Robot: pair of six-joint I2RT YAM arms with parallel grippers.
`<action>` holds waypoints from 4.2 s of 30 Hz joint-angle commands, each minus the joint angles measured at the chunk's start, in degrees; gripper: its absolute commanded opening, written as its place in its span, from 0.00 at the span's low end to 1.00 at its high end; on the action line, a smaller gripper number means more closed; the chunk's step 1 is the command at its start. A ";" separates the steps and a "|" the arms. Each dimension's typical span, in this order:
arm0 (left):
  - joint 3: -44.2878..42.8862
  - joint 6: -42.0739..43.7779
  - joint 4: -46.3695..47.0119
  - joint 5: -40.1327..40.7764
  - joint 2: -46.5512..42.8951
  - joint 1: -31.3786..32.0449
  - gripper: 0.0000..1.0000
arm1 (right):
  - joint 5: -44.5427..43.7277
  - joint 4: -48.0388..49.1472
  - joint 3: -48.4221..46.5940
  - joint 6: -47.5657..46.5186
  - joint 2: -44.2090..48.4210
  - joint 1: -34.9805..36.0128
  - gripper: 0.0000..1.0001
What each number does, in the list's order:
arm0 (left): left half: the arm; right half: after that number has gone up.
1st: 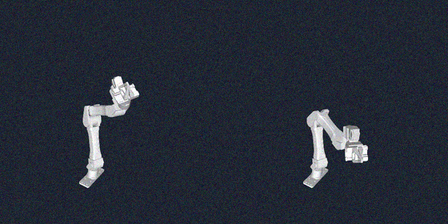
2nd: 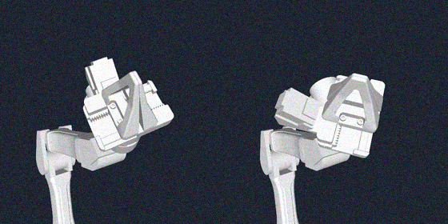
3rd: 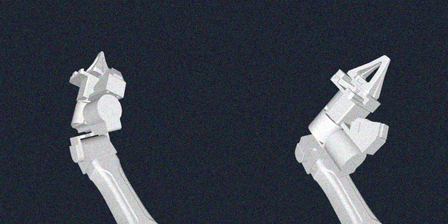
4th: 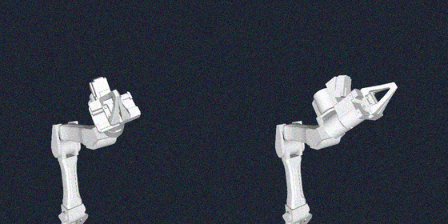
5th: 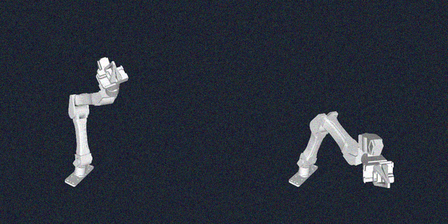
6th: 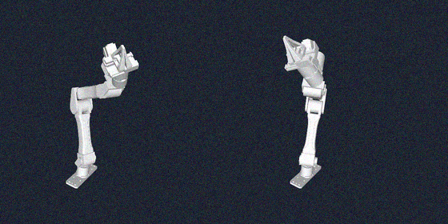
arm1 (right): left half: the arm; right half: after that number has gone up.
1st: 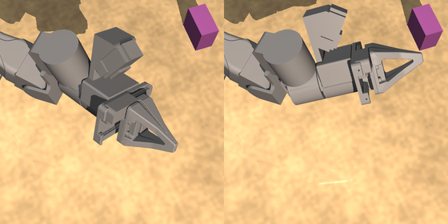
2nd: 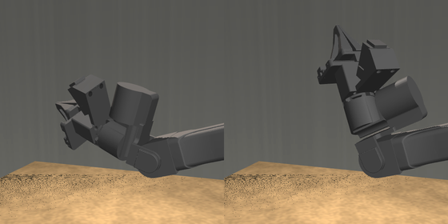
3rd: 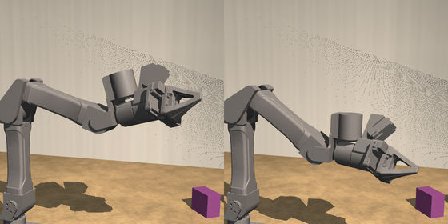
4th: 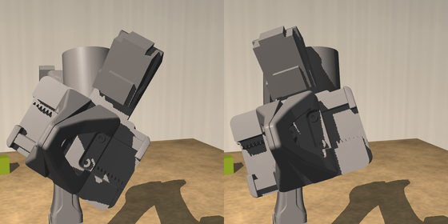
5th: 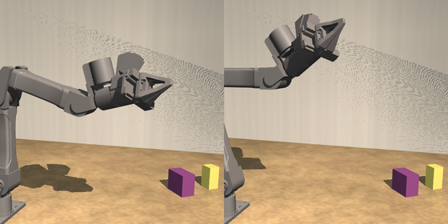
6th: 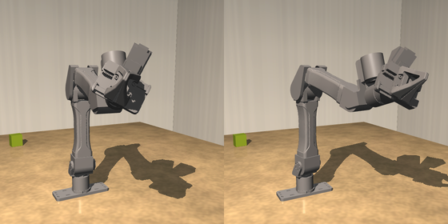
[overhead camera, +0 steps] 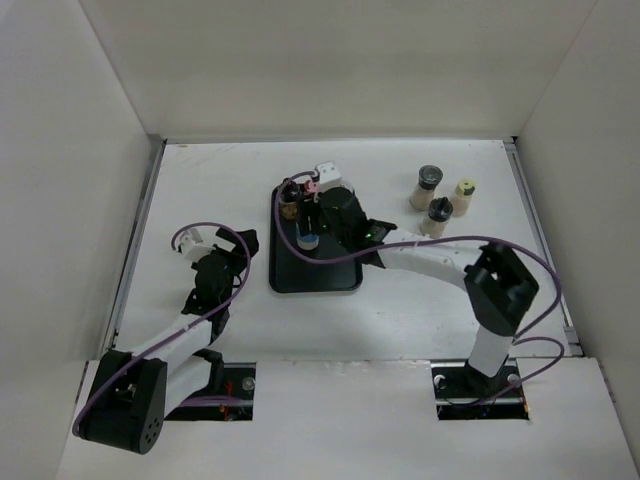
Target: Organize the condiment bottles
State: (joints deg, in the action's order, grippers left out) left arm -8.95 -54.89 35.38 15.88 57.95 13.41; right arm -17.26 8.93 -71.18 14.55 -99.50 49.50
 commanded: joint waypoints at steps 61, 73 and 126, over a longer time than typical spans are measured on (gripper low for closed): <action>-0.63 0.31 1.98 0.20 0.76 0.34 1.00 | -15.61 9.00 23.54 9.54 10.99 -34.34 0.56; -0.72 0.14 1.98 0.03 1.02 0.08 1.00 | -13.34 8.12 18.81 7.96 16.90 -13.53 0.52; -0.54 0.31 1.98 0.21 0.75 -0.27 1.00 | -5.16 0.31 5.36 6.46 5.12 -35.48 0.91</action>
State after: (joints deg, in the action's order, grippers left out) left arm -8.95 -54.87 35.33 15.86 58.61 13.52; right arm -22.09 11.14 -61.34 22.92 -91.90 14.87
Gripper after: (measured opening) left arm 0.997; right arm 0.896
